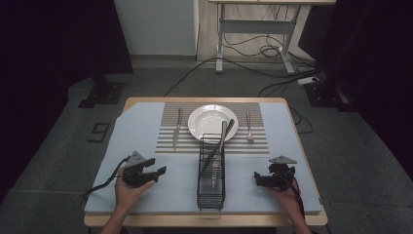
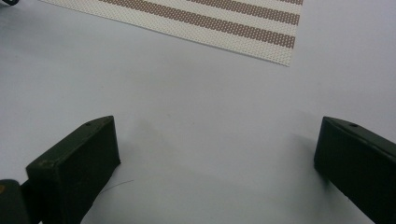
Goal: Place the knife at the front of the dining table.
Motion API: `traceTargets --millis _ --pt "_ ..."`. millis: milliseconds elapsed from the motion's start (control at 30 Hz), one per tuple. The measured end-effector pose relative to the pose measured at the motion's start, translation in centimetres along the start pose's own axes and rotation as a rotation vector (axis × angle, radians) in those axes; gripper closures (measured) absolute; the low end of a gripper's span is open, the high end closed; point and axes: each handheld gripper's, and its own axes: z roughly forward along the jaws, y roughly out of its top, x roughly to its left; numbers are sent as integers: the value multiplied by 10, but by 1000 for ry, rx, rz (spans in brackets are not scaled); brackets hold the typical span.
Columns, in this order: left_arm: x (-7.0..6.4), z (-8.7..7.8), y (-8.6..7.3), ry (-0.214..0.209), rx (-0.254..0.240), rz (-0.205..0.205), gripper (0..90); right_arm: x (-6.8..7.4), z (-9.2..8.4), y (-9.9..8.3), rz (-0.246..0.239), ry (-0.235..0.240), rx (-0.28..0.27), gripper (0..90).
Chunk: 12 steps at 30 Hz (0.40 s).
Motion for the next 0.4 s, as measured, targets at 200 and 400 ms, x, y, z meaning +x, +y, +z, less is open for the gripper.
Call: traceTargets --millis 200,400 --pt "2 -3 0 4 -12 -8 378 0 0 0 1 1 0 0" --pt "2 -2 -1 7 -7 -2 375 0 0 0 0 1 0 0"
